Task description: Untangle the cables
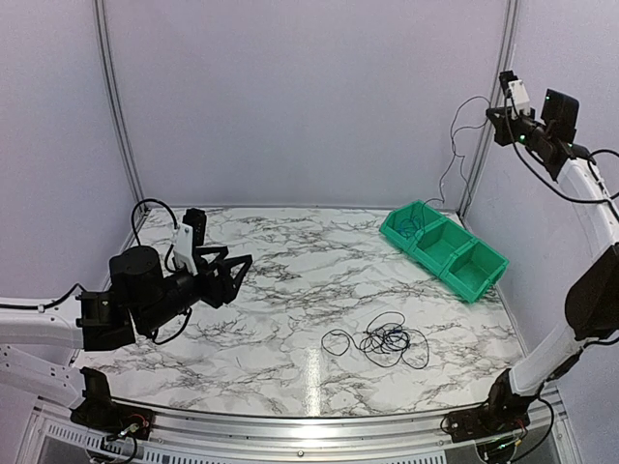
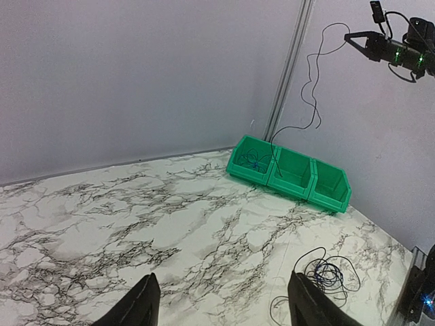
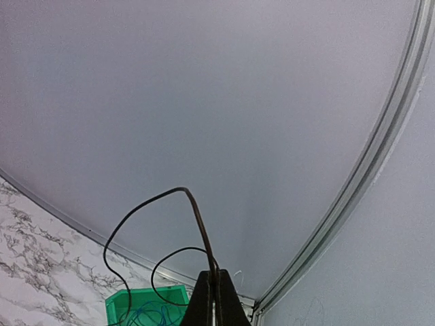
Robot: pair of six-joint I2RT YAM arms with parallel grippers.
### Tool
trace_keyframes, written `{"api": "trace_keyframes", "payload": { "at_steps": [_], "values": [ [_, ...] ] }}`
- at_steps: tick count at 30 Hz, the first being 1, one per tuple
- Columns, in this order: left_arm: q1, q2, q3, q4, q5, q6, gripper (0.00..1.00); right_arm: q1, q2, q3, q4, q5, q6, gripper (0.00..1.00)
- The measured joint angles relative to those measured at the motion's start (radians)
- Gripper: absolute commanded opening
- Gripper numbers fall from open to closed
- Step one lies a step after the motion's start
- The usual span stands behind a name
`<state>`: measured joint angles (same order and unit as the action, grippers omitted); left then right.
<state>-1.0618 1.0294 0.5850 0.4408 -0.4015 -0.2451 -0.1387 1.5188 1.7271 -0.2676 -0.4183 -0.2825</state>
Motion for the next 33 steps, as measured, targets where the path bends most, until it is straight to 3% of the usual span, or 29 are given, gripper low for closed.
{"api": "trace_keyframes", "payload": {
  "at_steps": [9, 33],
  "values": [
    [0.000, 0.000, -0.021, 0.000, -0.006, -0.003, 0.67, -0.058, 0.008, 0.002, 0.044, -0.011, 0.022, 0.00],
    [0.000, 0.000, -0.057, 0.002, -0.030, -0.024, 0.68, -0.066, 0.043, -0.295, 0.097, -0.007, 0.024, 0.00]
  ]
}}
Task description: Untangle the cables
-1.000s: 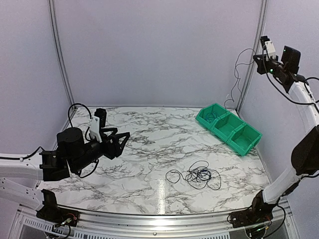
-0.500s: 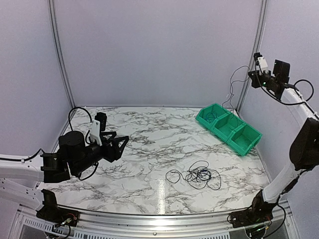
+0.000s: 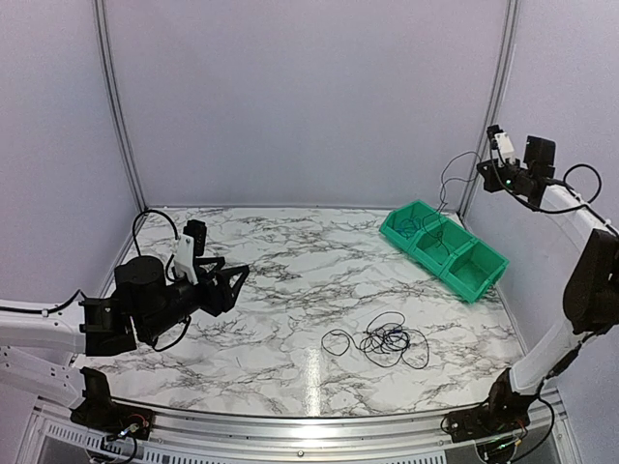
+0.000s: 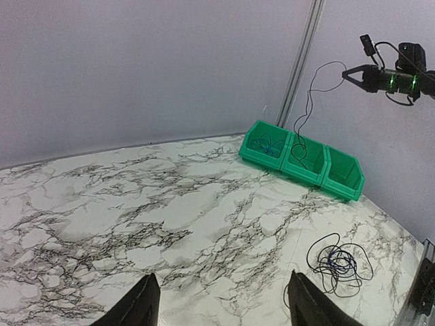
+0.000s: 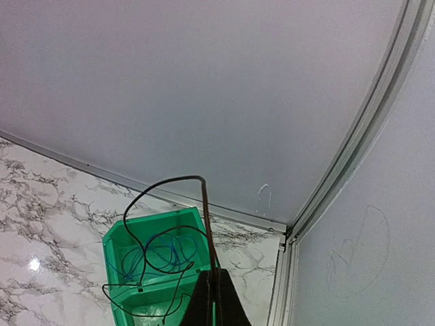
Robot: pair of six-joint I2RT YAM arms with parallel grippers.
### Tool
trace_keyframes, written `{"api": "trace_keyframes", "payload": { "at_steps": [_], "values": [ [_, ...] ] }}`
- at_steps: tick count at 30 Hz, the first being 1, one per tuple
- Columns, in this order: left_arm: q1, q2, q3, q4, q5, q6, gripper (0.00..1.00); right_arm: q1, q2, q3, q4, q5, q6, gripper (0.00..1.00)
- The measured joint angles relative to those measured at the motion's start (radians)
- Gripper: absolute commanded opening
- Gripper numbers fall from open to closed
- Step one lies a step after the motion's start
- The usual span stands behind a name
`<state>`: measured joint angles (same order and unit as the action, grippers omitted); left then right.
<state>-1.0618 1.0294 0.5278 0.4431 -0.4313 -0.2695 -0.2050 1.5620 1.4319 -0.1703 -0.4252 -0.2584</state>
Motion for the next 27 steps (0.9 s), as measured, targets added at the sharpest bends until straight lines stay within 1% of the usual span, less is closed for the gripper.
{"api": "trace_keyframes", "payload": {
  "at_steps": [11, 21, 27],
  "values": [
    [0.000, -0.002, -0.020, 0.001, -0.001, -0.001, 0.68, -0.043, 0.000, -0.126, 0.016, 0.000, -0.001, 0.00],
    [0.000, -0.002, -0.021, 0.001, -0.013, -0.001, 0.68, -0.125, 0.000, -0.140, 0.019, -0.003, -0.008, 0.00],
    [0.000, 0.002, -0.021, 0.001, -0.014, -0.004, 0.68, -0.132, 0.030, -0.139, 0.004, -0.027, -0.027, 0.00]
  ]
}}
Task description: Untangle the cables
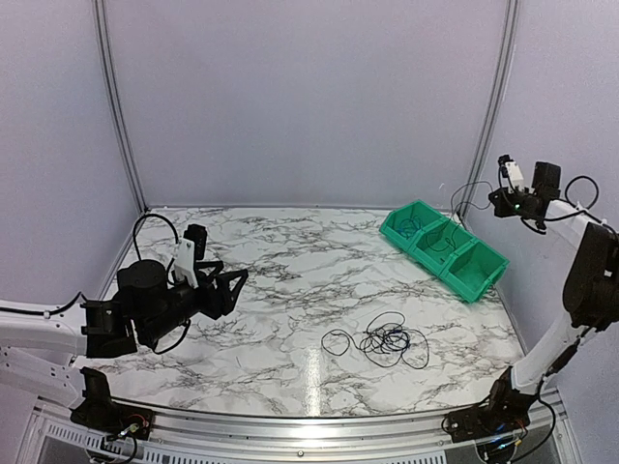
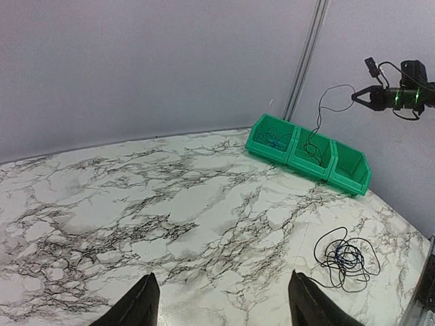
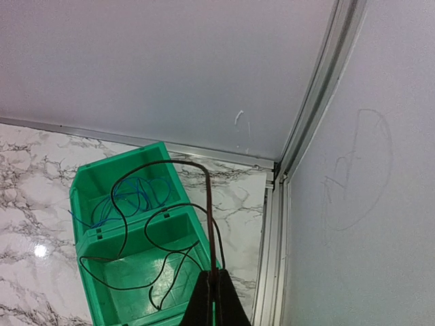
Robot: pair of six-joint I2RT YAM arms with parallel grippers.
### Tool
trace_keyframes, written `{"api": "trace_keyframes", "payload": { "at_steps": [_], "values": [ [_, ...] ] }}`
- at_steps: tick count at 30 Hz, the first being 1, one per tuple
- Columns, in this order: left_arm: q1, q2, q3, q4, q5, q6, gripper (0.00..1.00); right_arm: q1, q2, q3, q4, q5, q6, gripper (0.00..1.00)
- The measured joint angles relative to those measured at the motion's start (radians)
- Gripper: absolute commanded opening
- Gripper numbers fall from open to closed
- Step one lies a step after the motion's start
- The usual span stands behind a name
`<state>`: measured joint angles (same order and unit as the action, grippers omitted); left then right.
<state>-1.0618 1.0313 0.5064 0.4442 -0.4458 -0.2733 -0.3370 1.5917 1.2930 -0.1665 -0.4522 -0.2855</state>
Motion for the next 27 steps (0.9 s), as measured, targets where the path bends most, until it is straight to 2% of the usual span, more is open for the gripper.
{"api": "trace_keyframes", "payload": {
  "at_steps": [8, 27],
  "values": [
    [0.000, 0.005, -0.004, 0.000, 0.000, -0.008, 0.68, 0.001, 0.154, 0.038, -0.108, -0.059, -0.003, 0.00],
    [0.000, 0.031, 0.008, -0.002, 0.000, 0.018, 0.73, 0.120, 0.263, 0.077, -0.257, 0.028, -0.063, 0.00]
  ]
}}
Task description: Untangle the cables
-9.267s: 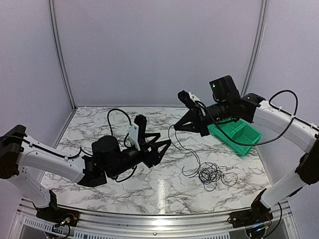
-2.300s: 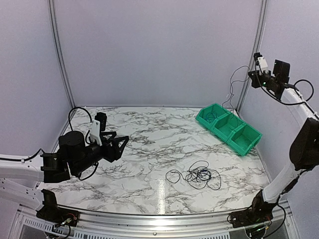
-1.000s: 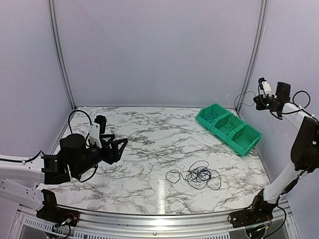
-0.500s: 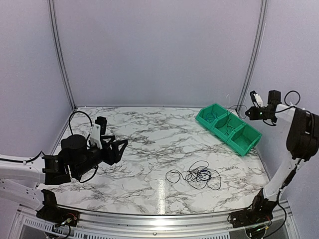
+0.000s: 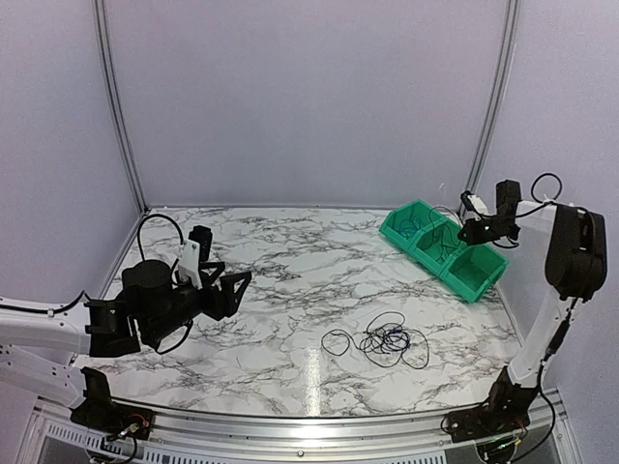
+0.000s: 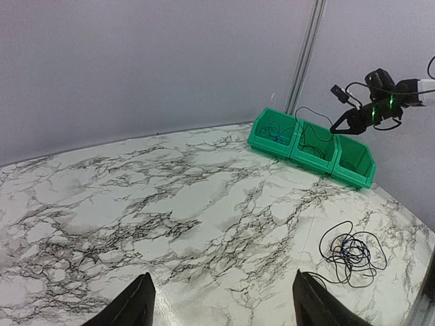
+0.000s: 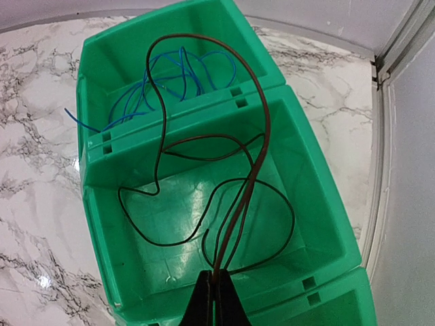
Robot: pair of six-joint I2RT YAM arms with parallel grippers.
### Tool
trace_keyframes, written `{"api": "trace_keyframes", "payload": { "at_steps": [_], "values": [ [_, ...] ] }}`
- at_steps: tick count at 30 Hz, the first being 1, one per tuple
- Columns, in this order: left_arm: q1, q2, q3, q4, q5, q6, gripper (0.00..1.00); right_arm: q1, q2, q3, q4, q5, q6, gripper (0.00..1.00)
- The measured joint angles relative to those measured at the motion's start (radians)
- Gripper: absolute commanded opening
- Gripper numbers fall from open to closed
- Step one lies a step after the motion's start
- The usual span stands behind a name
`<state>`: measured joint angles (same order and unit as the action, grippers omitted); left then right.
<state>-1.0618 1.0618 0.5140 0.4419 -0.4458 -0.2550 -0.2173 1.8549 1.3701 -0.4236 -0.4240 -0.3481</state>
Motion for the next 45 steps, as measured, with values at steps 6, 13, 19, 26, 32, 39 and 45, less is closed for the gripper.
{"api": "trace_keyframes", "payload": {
  "at_steps": [6, 13, 19, 26, 32, 39, 45],
  "values": [
    [0.000, 0.019, 0.011, -0.001, -0.008, 0.008, 0.73, 0.005, 0.005, 0.000, -0.021, 0.019, -0.016, 0.01],
    [0.000, 0.105, 0.028, -0.006, -0.003, 0.002, 0.73, 0.019, 0.095, 0.065, -0.062, 0.014, -0.027, 0.01],
    [0.000, 0.137, 0.048, -0.005, 0.002, 0.001, 0.73, 0.036, 0.122, 0.097, -0.086, 0.011, -0.021, 0.21],
    [0.000, 0.134, 0.058, -0.005, 0.004, 0.019, 0.73, 0.037, 0.089, 0.137, -0.169, 0.058, -0.024, 0.43],
    [0.000, 0.125, 0.059, -0.005, 0.009, 0.026, 0.73, 0.037, 0.031, 0.195, -0.246, 0.080, -0.027, 0.44],
    [0.000, 0.125, 0.059, -0.005, 0.023, 0.010, 0.73, 0.037, 0.104, 0.383, -0.259, 0.112, -0.017, 0.43],
    [0.000, 0.110, 0.058, -0.006, 0.027, -0.005, 0.74, 0.037, 0.153, 0.379, -0.265, 0.111, -0.007, 0.35]
  ]
}}
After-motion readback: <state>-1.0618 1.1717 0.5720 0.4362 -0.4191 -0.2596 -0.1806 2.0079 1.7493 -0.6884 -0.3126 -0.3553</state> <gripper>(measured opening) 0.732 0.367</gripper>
